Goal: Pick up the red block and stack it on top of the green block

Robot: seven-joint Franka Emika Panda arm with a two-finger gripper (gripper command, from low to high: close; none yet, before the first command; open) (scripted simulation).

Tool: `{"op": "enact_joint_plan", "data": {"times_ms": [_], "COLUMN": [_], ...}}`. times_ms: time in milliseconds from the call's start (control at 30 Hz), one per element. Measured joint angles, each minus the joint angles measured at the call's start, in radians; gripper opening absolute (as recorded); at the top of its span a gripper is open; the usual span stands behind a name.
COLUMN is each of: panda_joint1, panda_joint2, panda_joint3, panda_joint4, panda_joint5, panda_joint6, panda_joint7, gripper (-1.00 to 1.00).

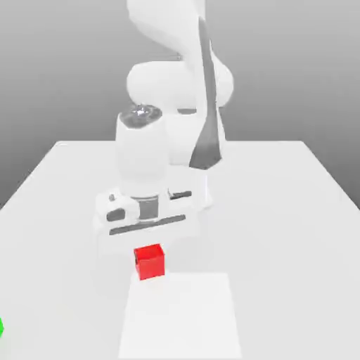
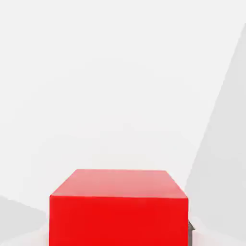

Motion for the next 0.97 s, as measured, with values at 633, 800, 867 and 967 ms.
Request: {"op": "enact_joint_plan", "data": {"times_ms": [633, 800, 867, 967], "panda_joint1": [-0.193, -0.234, -0.251, -0.251], "panda_joint2": [0.361, 0.491, 0.551, 0.551], "panda_joint3": [-0.181, -0.2, -0.18, -0.18], "panda_joint4": [0.657, 0.775, 0.783, 0.783], "panda_joint5": [0.2, 0.241, 0.271, 0.271], "panda_joint6": [-0.324, -0.312, -0.262, -0.262], "panda_joint7": [0.249, 0.287, 0.269, 0.269], "gripper": [-1.0, -1.0, 1.0, 1.0]}}
